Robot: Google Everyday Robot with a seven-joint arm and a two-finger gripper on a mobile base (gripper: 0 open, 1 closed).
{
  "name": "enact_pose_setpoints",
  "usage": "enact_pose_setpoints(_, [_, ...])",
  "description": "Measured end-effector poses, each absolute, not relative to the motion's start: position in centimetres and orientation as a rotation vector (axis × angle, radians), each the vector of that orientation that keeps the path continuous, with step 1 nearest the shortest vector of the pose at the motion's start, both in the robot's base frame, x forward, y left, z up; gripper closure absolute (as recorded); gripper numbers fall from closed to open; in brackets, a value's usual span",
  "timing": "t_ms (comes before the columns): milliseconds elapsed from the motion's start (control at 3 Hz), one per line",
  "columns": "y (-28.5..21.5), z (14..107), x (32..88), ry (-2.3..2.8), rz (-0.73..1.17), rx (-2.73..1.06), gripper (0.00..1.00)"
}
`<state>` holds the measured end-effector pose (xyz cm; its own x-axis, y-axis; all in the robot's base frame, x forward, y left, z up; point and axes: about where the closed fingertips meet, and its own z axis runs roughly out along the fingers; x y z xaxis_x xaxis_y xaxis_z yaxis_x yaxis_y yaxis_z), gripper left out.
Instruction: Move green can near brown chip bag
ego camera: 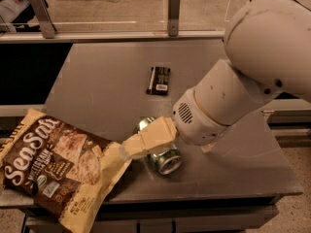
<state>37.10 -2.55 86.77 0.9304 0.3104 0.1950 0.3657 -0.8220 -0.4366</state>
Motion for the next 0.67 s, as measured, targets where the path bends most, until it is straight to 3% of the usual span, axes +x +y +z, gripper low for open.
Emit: enact_pose_setpoints(667, [-4.5,89.7,40.9,-0.396,-0.131,-2.588,0.00])
